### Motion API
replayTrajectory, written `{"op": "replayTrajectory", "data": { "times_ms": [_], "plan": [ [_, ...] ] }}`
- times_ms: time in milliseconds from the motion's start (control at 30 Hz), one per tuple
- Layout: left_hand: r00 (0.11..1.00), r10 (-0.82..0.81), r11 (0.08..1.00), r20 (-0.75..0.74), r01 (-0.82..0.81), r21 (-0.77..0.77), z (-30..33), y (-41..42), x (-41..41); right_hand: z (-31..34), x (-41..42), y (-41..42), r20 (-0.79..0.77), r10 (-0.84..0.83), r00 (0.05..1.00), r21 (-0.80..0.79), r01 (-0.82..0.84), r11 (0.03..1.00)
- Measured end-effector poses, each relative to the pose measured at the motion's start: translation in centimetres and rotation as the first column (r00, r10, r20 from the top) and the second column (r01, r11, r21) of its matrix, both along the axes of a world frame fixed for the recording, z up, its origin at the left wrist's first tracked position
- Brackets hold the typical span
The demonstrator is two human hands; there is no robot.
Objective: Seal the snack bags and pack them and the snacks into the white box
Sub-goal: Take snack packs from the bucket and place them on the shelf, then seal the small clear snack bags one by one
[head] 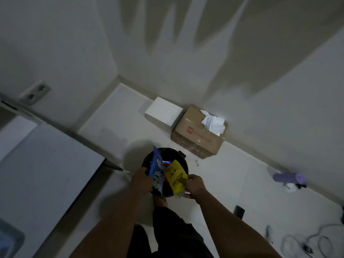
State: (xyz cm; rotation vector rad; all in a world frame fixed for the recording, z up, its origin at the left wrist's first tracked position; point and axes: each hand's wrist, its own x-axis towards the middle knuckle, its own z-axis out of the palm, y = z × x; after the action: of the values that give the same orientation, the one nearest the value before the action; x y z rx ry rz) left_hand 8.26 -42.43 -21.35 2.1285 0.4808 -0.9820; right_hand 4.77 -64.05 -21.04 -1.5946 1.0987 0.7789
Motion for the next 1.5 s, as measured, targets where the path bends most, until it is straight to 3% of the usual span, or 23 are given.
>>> {"op": "replayTrajectory", "data": {
  "times_ms": [133, 267, 400, 500, 600, 733, 967, 1133, 1333, 1500],
  "plan": [
    [0.993, 0.092, 0.996, -0.071, -0.091, 0.015, 0.6, -2.2, -0.1, -0.3, 1.4, -1.5, 0.053, 0.286, 0.957, -0.151, -0.275, 0.949],
    [0.991, 0.019, 1.000, -0.132, -0.022, -0.020, 2.3, -1.9, -1.0, 0.2, 2.0, -1.9, 0.046, 0.370, 0.928, -0.161, -0.358, 0.920],
    [0.988, 0.088, 0.996, -0.126, -0.086, 0.020, 4.9, 1.0, -3.0, -0.5, 1.6, -0.5, 0.040, 0.526, 0.850, -0.159, -0.514, 0.843],
    [0.978, 0.190, 0.981, -0.085, -0.185, 0.063, 6.2, 4.0, -5.0, -2.7, 0.8, 1.4, 0.028, 0.657, 0.753, -0.122, -0.650, 0.750],
    [0.942, 0.333, 0.939, -0.043, -0.327, 0.109, 8.4, 7.9, -8.1, -8.1, 0.2, 3.9, 0.034, 0.805, 0.592, -0.112, -0.799, 0.591],
    [0.887, 0.461, 0.876, 0.030, -0.460, 0.142, 9.5, 13.6, -13.8, -5.3, -0.3, 11.3, 0.088, 0.929, 0.360, -0.152, -0.917, 0.370],
    [0.725, 0.667, 0.717, 0.172, -0.687, 0.116, 14.4, 22.1, -24.3, 1.8, -3.9, 24.8, 0.210, 0.953, 0.220, -0.220, -0.939, 0.265],
    [0.585, 0.770, 0.592, 0.254, -0.804, 0.056, 16.5, 28.3, -34.4, 4.8, -10.7, 32.7, 0.209, 0.973, 0.095, -0.274, -0.950, 0.152],
    [0.403, 0.850, 0.419, 0.340, -0.907, 0.027, 17.9, 36.5, -48.4, 7.8, -19.7, 42.4, 0.258, 0.946, -0.198, -0.375, -0.923, -0.090],
    [0.305, 0.862, 0.316, 0.405, -0.948, 0.041, 17.9, 41.5, -55.5, 10.7, -25.6, 48.8, 0.337, 0.892, -0.300, -0.397, -0.905, -0.154]
  ]
}}
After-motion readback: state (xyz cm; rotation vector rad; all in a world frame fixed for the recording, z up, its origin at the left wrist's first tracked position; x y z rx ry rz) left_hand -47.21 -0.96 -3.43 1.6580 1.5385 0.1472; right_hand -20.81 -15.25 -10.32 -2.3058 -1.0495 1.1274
